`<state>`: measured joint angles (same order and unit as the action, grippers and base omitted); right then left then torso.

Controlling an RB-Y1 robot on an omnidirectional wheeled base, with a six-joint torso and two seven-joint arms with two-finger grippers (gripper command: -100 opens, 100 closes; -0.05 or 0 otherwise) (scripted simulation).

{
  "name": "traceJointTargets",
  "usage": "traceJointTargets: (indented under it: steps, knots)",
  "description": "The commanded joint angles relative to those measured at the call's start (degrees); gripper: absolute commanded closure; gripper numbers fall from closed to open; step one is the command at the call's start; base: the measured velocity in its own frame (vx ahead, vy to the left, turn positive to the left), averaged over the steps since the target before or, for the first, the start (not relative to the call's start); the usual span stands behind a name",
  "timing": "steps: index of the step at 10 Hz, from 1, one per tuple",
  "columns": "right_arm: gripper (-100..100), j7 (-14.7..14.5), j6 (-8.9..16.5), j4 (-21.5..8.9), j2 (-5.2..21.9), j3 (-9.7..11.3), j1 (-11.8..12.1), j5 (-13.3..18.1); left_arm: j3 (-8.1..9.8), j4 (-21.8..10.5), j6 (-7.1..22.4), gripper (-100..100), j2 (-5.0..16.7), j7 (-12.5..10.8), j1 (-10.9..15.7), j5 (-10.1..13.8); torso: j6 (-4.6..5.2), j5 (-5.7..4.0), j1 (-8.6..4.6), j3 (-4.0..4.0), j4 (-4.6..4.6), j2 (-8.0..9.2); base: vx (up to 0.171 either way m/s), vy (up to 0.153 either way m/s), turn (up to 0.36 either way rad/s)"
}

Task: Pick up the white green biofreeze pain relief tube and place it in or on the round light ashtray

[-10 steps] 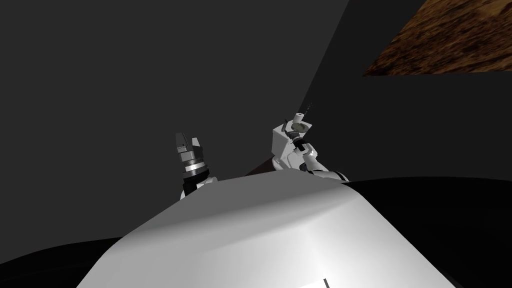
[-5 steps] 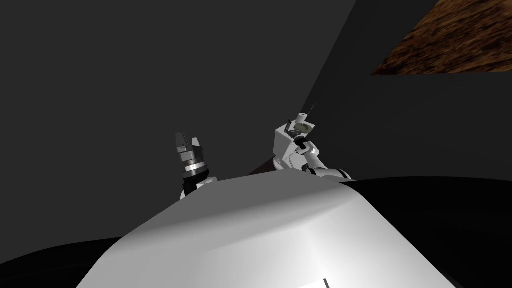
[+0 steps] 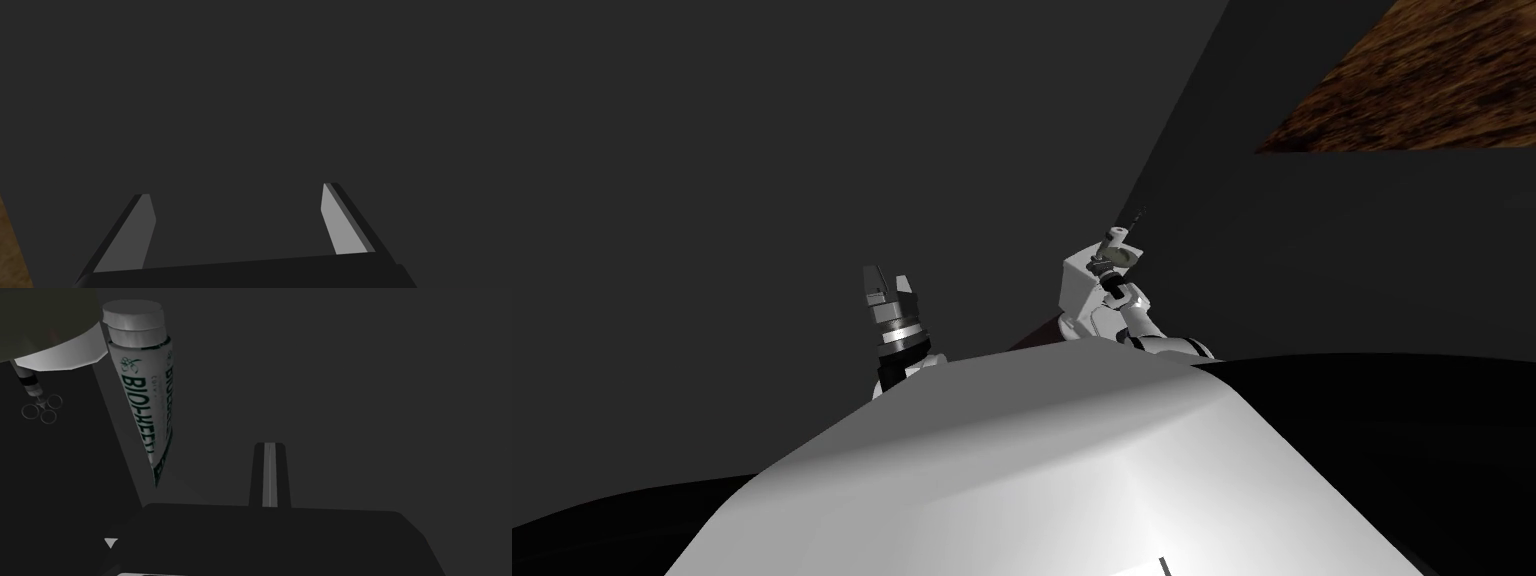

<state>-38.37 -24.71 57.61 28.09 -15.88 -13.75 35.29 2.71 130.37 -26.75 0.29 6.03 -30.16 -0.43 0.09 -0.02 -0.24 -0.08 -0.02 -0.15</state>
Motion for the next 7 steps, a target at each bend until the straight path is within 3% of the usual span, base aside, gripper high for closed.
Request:
traceJointTargets:
  steps: [1,2,7]
  knots:
    - [0,0.00,0.00,0.00,0.00,0.00,0.00,0.00,0.00,0.00,0.00,0,0.00,0.00,0.00,0.00,0.00,0.00,0.00,0.00,0.00,0.00,0.000,0.000,0.000]
    - [-100,-0.35,0.40,-0.54,-0.08,-1.75,-0.01,-0.18,0.00,0.00,0.00,0,0.00,0.00,0.00,0.00,0.00,0.00,0.00,0.00,0.00,0.00,-0.014,-0.006,0.030]
    - [-100,-4.32,0.61,-1.82,0.96,-7.98,0.50,-2.10,0.00,0.00,0.00,0,0.00,0.00,0.00,0.00,0.01,-0.03,-0.13,0.08,0.03,0.13,-0.037,-0.027,0.054]
